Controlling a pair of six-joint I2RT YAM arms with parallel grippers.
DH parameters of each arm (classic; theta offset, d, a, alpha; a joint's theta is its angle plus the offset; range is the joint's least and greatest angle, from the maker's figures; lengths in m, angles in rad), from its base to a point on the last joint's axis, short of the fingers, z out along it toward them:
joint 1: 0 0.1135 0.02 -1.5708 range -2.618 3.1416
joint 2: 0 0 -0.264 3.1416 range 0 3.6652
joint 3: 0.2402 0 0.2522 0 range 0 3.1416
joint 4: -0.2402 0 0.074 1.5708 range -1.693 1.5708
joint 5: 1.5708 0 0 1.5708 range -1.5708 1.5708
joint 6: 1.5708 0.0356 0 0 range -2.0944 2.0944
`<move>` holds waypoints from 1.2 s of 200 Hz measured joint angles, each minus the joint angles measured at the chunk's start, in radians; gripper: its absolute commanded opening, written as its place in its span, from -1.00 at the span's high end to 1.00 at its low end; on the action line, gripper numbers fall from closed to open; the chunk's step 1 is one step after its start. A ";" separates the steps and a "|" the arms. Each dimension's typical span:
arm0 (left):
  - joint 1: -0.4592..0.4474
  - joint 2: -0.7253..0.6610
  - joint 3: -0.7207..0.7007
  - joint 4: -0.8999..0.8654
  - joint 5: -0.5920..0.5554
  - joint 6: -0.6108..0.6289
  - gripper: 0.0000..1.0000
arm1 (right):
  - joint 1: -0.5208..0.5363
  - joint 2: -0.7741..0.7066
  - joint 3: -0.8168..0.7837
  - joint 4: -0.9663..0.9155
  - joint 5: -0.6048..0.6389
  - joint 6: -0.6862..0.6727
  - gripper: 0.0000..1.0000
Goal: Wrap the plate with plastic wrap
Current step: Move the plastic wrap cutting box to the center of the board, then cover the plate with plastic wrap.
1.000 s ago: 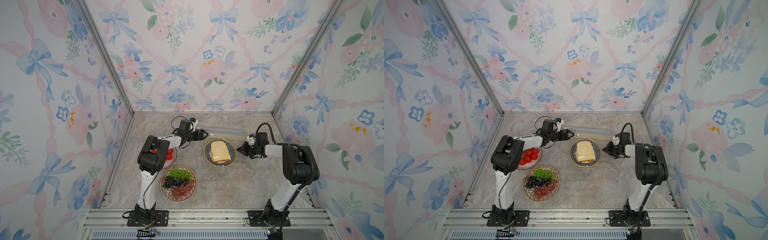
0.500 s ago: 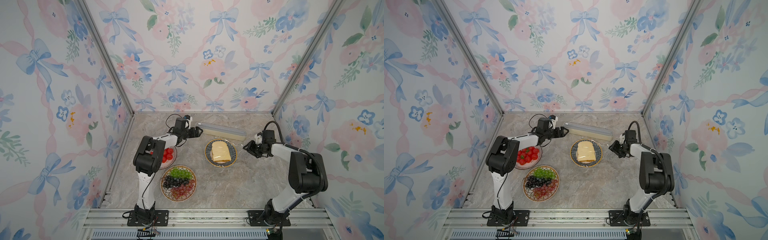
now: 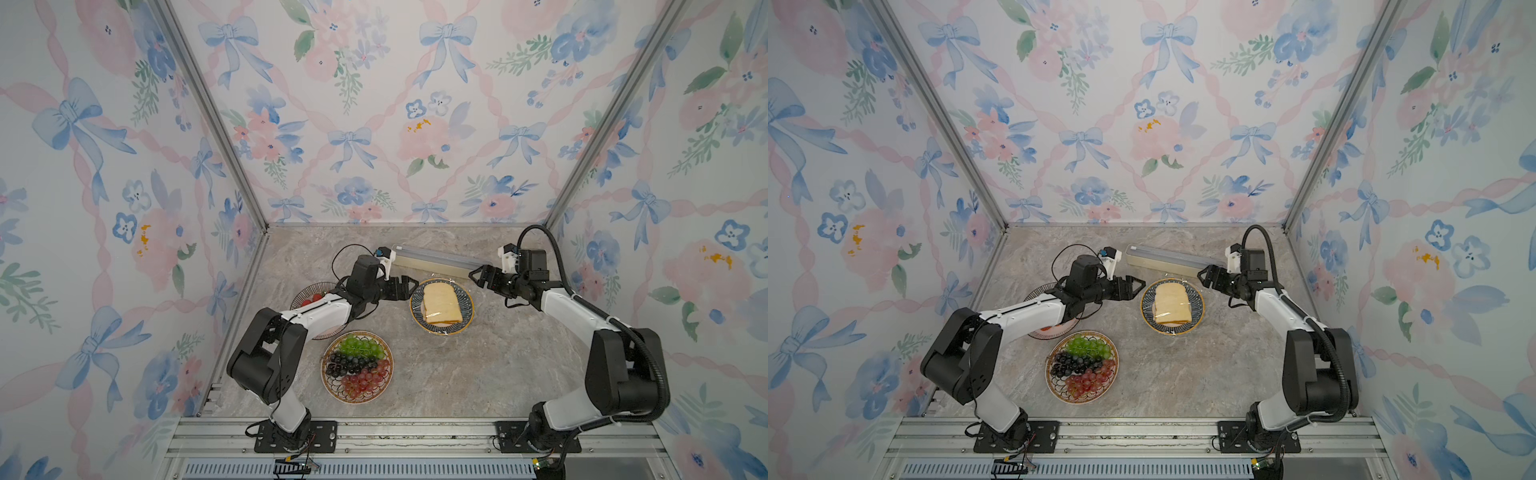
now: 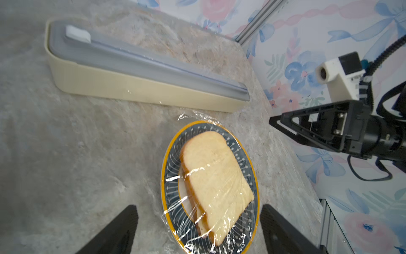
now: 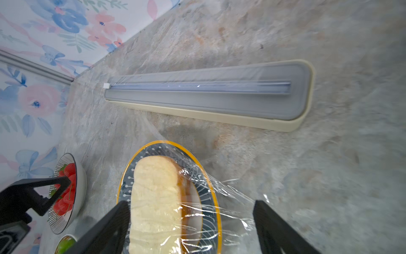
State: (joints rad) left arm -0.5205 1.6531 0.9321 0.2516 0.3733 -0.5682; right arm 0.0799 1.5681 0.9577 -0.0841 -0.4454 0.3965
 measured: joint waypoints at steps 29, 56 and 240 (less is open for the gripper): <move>-0.027 0.000 -0.024 -0.013 0.001 -0.048 -0.83 | 0.037 0.129 0.011 0.069 -0.040 0.047 -0.78; -0.036 0.000 -0.039 -0.005 0.001 -0.084 -0.84 | 0.042 0.205 0.011 0.097 -0.042 0.080 -0.78; -0.049 0.024 -0.164 0.145 0.023 -0.204 -0.85 | 0.073 -0.067 -0.316 0.182 -0.106 0.253 -0.79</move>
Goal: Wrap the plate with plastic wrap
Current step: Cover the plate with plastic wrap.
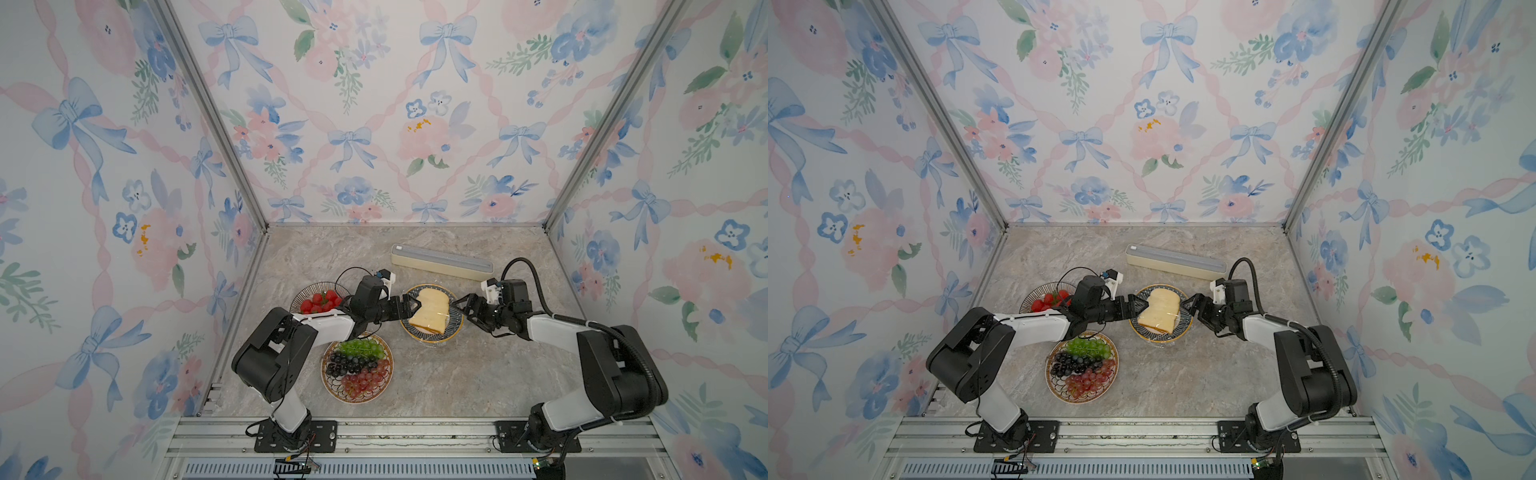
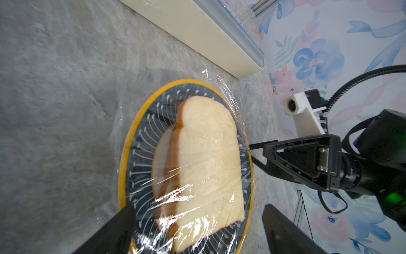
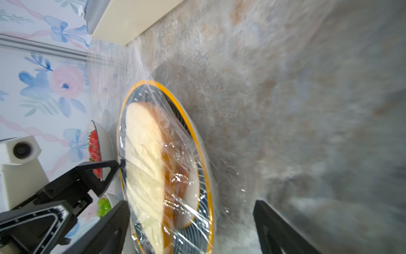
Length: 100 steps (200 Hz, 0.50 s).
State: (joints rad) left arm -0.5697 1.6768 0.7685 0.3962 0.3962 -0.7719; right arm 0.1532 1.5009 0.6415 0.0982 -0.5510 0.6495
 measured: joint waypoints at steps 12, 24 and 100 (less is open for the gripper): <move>0.000 0.000 -0.001 0.002 0.000 0.000 -0.85 | -0.012 -0.025 0.034 -0.053 0.018 -0.050 -0.76; 0.000 0.000 -0.003 0.005 -0.002 0.000 -0.85 | -0.014 -0.025 0.084 -0.084 0.030 -0.094 -0.65; -0.001 -0.019 -0.029 0.024 -0.023 0.000 -0.85 | 0.109 0.288 0.433 -0.141 0.068 -0.232 -0.37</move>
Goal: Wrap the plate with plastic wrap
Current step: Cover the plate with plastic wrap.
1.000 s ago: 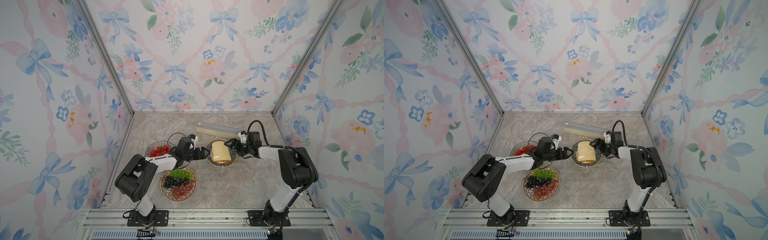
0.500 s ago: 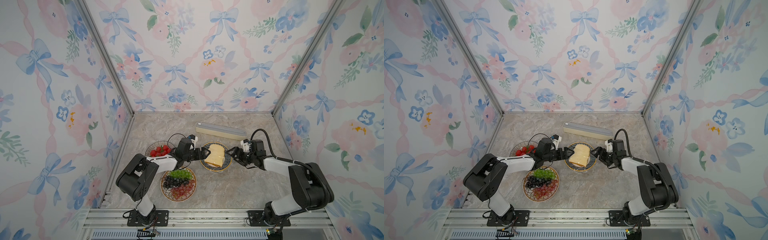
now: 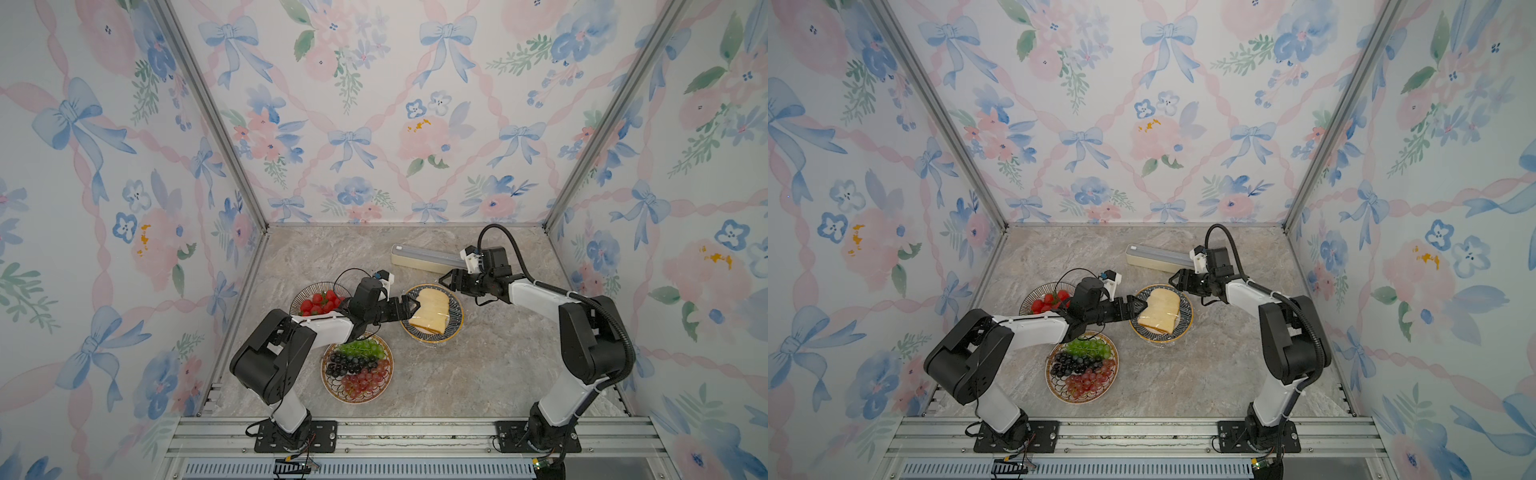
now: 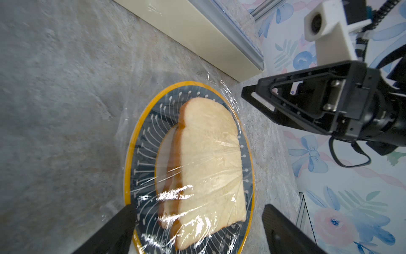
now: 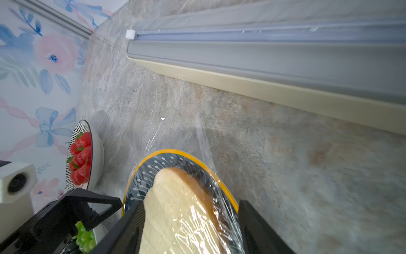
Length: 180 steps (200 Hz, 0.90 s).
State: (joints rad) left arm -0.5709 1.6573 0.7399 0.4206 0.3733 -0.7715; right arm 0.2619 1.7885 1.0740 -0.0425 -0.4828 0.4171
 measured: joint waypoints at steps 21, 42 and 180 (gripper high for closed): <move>0.000 -0.008 -0.005 -0.002 -0.003 0.000 -0.85 | 0.005 0.040 0.013 -0.023 0.019 -0.011 -0.33; 0.000 -0.008 -0.005 -0.003 -0.003 0.000 -0.85 | 0.005 0.064 0.026 -0.045 0.029 -0.021 -0.20; 0.003 -0.008 -0.011 -0.021 -0.012 0.002 -0.85 | -0.011 0.066 0.039 -0.104 0.068 -0.066 0.43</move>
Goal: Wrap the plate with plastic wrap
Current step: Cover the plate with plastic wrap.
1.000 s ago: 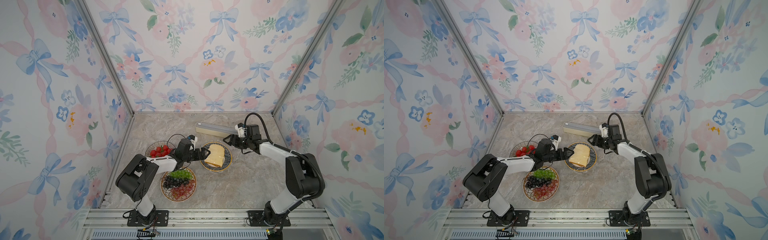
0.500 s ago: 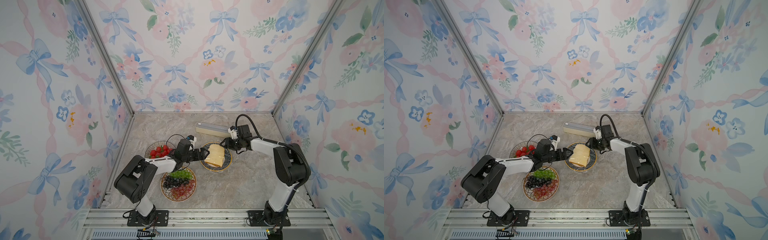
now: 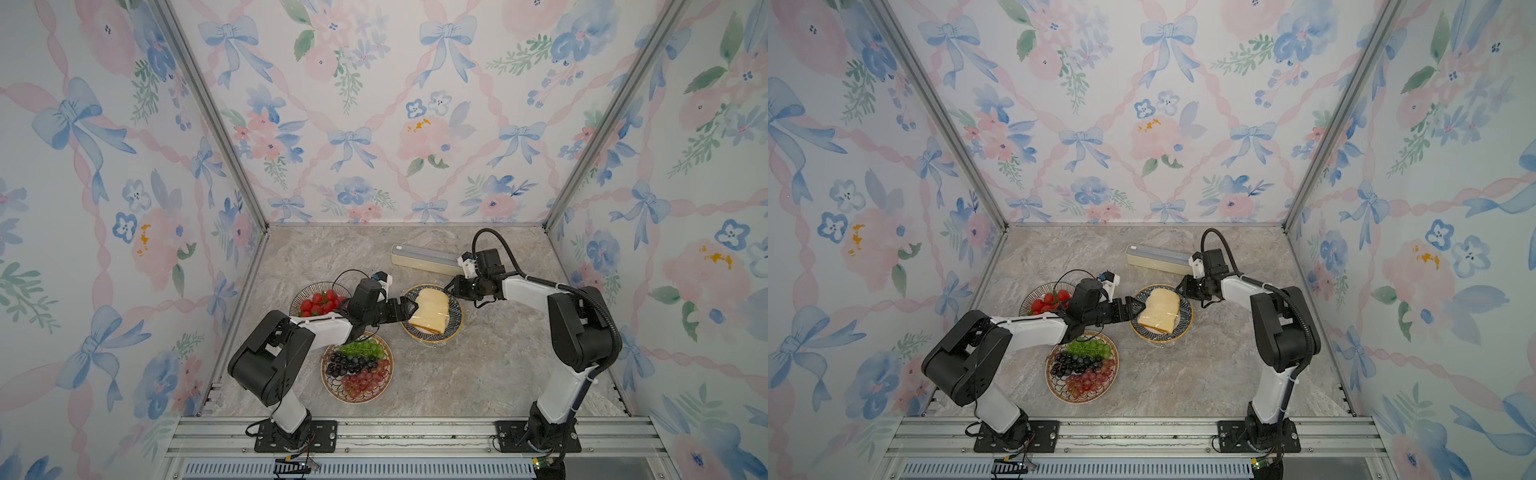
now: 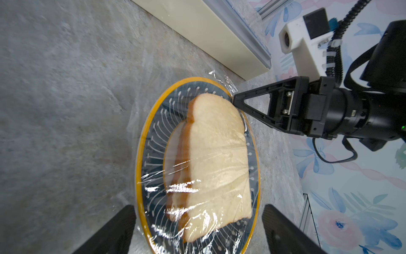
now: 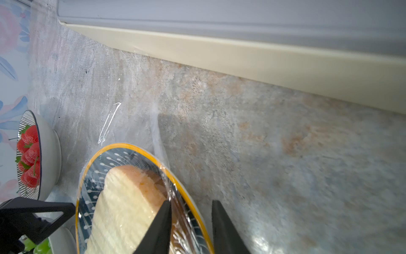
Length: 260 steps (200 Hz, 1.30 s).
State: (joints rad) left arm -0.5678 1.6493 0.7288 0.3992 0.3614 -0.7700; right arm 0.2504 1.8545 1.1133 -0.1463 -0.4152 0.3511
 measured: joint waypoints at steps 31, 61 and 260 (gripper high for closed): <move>0.003 0.000 0.000 -0.004 -0.006 0.003 -0.85 | -0.003 -0.005 0.000 -0.010 0.005 -0.003 0.62; 0.008 0.000 0.000 -0.005 -0.011 0.004 -0.86 | -0.008 -0.010 0.000 -0.013 0.005 -0.012 0.78; 0.022 0.001 -0.024 -0.012 -0.021 0.010 -0.86 | -0.025 -0.019 0.034 -0.167 0.174 -0.139 0.57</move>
State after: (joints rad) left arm -0.5461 1.6505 0.7048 0.3870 0.3401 -0.7601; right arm 0.2253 1.8355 1.1477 -0.3130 -0.2409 0.2123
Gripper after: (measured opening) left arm 0.931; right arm 0.181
